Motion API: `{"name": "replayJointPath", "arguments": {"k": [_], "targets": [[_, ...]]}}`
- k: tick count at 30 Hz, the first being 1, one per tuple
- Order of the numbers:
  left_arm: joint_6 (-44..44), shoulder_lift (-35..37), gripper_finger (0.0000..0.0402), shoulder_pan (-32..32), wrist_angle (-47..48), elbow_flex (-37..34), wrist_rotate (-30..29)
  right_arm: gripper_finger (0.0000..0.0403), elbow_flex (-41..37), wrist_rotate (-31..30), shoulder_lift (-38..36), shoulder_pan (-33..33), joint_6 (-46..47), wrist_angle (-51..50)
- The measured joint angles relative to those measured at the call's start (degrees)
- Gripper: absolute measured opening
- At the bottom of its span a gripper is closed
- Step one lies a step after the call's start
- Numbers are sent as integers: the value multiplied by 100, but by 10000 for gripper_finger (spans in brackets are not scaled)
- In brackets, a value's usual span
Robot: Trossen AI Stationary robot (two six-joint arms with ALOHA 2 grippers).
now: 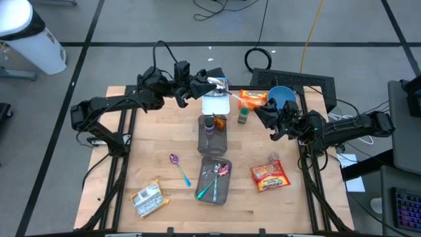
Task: Pick & Place Food Item
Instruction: Put the orange spoon into the bottom black bin
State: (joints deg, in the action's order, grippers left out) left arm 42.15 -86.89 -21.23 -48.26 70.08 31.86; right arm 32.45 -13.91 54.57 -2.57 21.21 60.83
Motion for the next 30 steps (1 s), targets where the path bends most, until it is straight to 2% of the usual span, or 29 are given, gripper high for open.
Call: {"name": "replayJointPath", "arguments": {"k": [5,8,11,15,18,20,24,30], "targets": [[-2,51,10,-61,74,2,165,119,0,26,-5,-2,57,-45],[-30,141,10,-140,621,221,429,158,0,-140,-89,-2,56,-109],[-393,221,9,-196,1893,688,673,192,5,-231,-283,20,41,-265],[-1321,234,9,-205,4417,1713,856,225,7,-205,-621,73,12,-660],[-1822,248,9,-200,6126,2408,983,240,7,-230,-938,74,-161,-1006],[-1834,254,9,-170,6857,2668,1096,245,7,-232,-1132,72,-173,-1304],[-1313,251,9,-3,7730,2806,1254,245,7,-236,-1403,74,-123,-1759],[-768,132,9,519,8317,2763,1161,237,7,-236,-1521,74,-90,-2140]]}}
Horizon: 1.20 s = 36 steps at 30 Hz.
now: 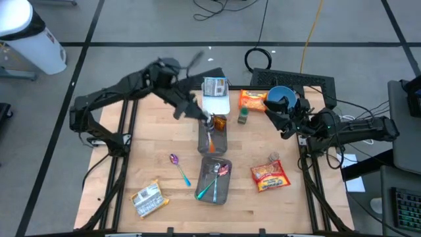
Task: Pick & Place Food Item
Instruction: Put the orange spoon into the bottom black bin
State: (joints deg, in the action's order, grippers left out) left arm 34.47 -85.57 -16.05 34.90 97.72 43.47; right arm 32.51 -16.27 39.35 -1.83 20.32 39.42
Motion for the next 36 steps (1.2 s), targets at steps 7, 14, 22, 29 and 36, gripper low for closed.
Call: {"name": "replayJointPath", "arguments": {"k": [7,14,22,29,36], "targets": [[355,-477,9,604,208,-9,-447,238,-1,9,-37,0,1,-288],[1009,-1138,9,1027,315,-11,-539,233,-2,11,-336,0,-23,-681],[2045,-1736,9,1382,579,-11,-774,233,-2,-20,-1088,0,-273,-1696],[2912,-2115,9,1586,466,-11,-937,229,-2,-25,-1483,0,-324,-2297],[3348,-2397,9,1654,437,-9,-1313,232,-7,-17,-1558,0,-317,-2545]]}}
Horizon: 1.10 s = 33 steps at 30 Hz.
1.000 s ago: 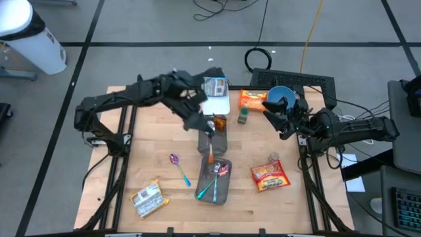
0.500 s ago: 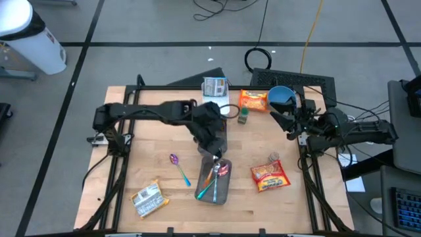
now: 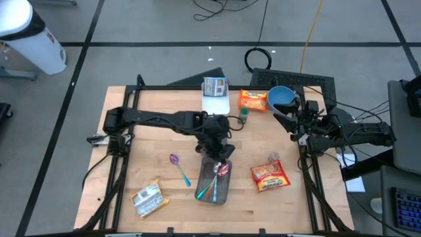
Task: Pick & Place Food Item
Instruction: Put the orange spoon into the bottom black bin
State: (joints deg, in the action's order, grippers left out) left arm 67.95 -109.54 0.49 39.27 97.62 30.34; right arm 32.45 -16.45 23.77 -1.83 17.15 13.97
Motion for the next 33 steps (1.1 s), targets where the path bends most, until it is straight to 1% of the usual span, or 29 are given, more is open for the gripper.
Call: {"name": "replayJointPath", "arguments": {"k": [6,15,21,27,33], "targets": [[115,-220,9,0,32,0,-80,227,0,2,0,0,11,-141],[35,-455,9,-123,210,-2,128,231,0,2,0,0,12,-238],[-56,-543,9,-280,195,7,230,225,0,2,0,0,-7,-268],[-171,-694,9,-313,257,4,615,227,0,-2,0,0,-4,-314],[-139,-773,9,-220,288,2,744,225,0,-9,0,0,-5,-338]]}}
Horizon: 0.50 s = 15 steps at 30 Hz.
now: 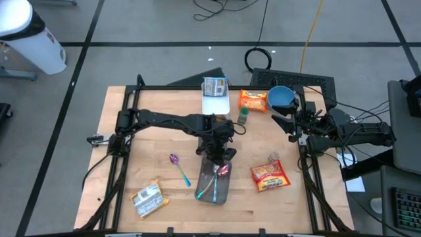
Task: Pick & Place Food Item
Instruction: Put the orange spoon into the bottom black bin
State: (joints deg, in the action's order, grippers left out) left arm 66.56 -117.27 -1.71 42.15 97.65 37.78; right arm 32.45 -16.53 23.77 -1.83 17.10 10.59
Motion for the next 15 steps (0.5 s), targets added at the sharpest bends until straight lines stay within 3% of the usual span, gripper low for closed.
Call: {"name": "replayJointPath", "arguments": {"k": [15], "targets": [[1,-176,9,98,47,-4,-240,223,0,-170,0,2,-23,-15]]}}
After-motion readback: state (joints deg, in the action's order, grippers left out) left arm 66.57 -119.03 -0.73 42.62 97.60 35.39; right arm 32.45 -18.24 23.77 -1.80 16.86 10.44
